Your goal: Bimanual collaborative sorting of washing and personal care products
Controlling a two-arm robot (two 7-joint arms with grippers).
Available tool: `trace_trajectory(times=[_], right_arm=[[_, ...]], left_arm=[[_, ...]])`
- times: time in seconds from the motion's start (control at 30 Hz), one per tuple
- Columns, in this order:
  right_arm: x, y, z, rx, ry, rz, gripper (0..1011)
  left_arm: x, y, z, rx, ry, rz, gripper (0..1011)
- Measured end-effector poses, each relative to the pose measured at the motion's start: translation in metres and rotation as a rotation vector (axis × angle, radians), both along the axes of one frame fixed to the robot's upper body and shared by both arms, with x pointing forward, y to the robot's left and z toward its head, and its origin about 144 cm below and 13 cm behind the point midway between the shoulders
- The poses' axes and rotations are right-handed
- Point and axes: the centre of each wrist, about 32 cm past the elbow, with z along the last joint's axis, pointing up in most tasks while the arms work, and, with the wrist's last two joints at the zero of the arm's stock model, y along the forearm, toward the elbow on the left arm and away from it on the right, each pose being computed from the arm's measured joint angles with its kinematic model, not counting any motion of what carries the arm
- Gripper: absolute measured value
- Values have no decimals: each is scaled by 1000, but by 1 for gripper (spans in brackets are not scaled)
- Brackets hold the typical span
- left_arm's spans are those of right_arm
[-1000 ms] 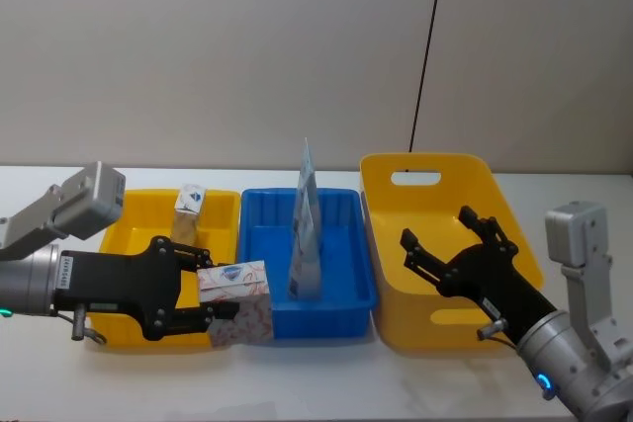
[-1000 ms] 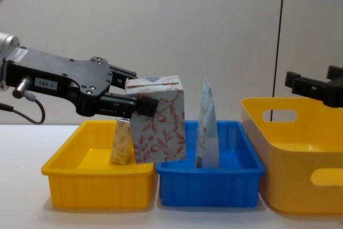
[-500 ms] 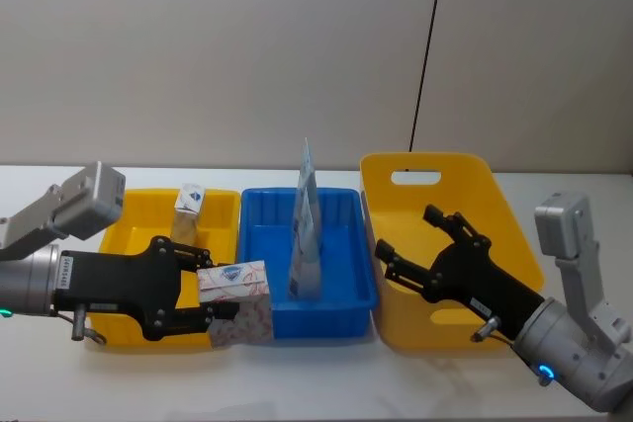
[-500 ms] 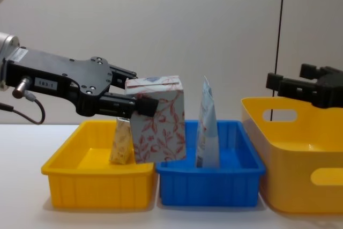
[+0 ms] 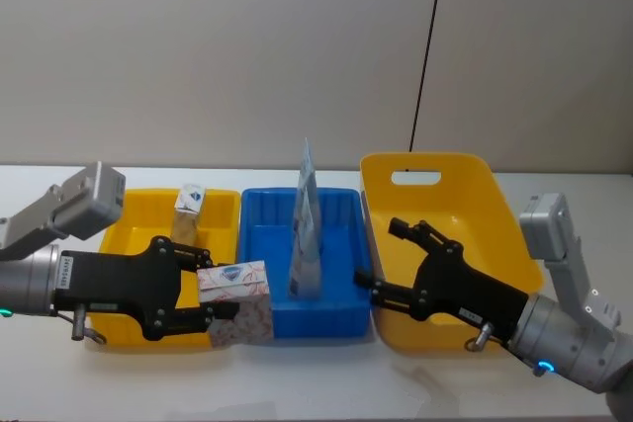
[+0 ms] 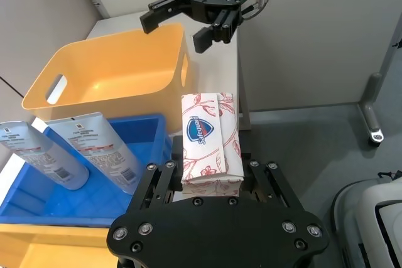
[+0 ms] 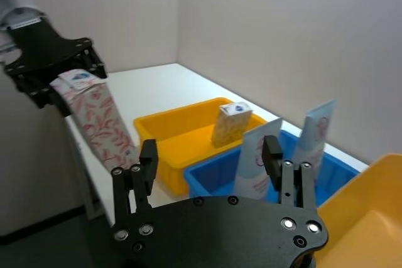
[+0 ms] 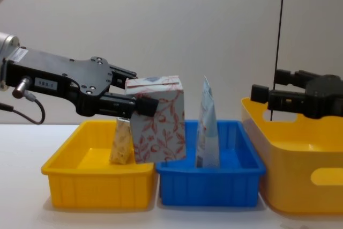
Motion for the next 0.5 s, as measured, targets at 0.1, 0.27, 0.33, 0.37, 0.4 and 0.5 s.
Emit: trace_trajectory(times=[0.1, 0.27, 0.33, 0.37, 0.4, 0.5], right_arm=[[5, -1, 1, -8, -8, 41, 1000], [16, -4, 0, -30, -15, 126, 1000], [22, -5, -1, -41, -19, 163, 1000], [23, -5, -1, -44, -21, 178, 1000], [25, -5, -1, -47, -23, 190, 1000], [33, -6, -1, -63, -30, 241, 1000]], left_arm=[[0, 0, 0, 0, 0, 0, 416], [0, 0, 0, 0, 0, 0, 416], [0, 0, 0, 0, 0, 0, 416], [0, 0, 0, 0, 0, 0, 416], [0, 0, 0, 0, 0, 0, 416], [0, 0, 0, 0, 0, 0, 416]])
